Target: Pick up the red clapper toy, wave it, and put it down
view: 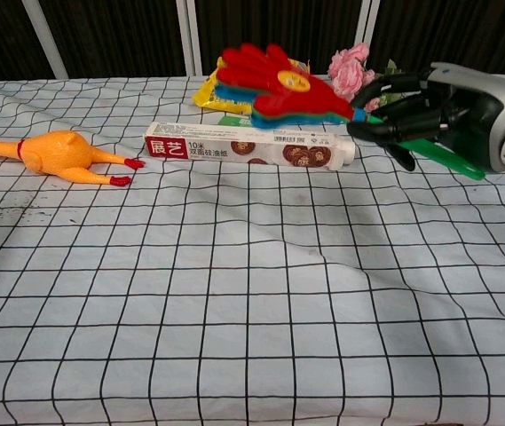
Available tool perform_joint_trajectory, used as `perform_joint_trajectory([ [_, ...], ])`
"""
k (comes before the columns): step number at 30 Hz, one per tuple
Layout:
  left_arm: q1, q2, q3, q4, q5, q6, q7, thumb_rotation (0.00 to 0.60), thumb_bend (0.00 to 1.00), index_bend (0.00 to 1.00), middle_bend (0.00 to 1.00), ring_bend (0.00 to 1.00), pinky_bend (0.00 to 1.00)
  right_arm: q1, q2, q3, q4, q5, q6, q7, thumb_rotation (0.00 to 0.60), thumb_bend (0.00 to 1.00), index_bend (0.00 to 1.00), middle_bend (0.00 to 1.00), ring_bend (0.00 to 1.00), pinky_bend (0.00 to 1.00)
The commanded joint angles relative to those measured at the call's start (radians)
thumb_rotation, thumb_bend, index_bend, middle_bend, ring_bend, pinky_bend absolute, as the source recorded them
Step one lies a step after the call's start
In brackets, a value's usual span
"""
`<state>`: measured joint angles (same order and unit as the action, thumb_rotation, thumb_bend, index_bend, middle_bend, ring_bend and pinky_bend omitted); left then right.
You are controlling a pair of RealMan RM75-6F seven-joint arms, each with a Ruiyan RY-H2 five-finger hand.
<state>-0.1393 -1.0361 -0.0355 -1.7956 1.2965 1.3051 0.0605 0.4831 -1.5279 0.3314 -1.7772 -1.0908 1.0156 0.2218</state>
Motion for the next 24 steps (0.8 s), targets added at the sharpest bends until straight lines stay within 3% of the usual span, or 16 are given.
perform_joint_trajectory([
  [1,0.0,0.0,0.0,-0.001,0.0,-0.001,-0.001,0.6,0.0,0.0,0.0,0.0,0.0,0.051,0.002,-0.132,0.162,-0.004,0.024,-0.42,0.6,0.47,0.82,0.72,0.71,0.75],
  [4,-0.001,0.0,-0.001,-0.001,-0.002,-0.002,-0.001,0.6,0.0,0.0,0.0,0.0,0.0,0.068,0.003,-0.137,0.184,0.029,0.057,-0.561,0.6,0.47,0.82,0.72,0.71,0.75],
  [7,-0.002,-0.001,-0.002,-0.002,-0.006,-0.005,0.0,0.6,0.0,0.0,0.0,0.0,0.0,0.067,0.005,-0.105,0.151,0.038,0.094,-0.556,0.6,0.47,0.82,0.72,0.71,0.75],
  [14,-0.003,0.002,-0.003,-0.012,-0.016,-0.013,-0.006,0.6,0.0,0.0,0.0,0.0,0.0,0.006,-0.064,0.068,0.007,0.068,0.218,-0.195,0.6,0.47,0.82,0.72,0.71,0.75],
  [17,-0.003,0.005,-0.005,-0.016,-0.02,-0.014,-0.013,0.6,0.0,0.0,0.0,0.0,0.0,-0.03,-0.09,0.173,-0.091,0.126,0.236,0.028,0.6,0.47,0.82,0.72,0.71,0.75],
  [22,-0.003,0.007,-0.005,-0.016,-0.017,-0.014,-0.017,0.6,0.0,0.0,0.0,0.0,0.0,-0.063,-0.088,0.245,-0.154,0.165,0.241,0.183,0.6,0.47,0.82,0.72,0.71,0.75],
  [24,-0.003,0.008,-0.003,-0.016,-0.014,-0.014,-0.018,0.6,0.0,0.0,0.0,0.0,0.0,-0.069,-0.073,0.23,-0.147,0.151,0.233,0.177,0.6,0.47,0.82,0.72,0.71,0.75],
])
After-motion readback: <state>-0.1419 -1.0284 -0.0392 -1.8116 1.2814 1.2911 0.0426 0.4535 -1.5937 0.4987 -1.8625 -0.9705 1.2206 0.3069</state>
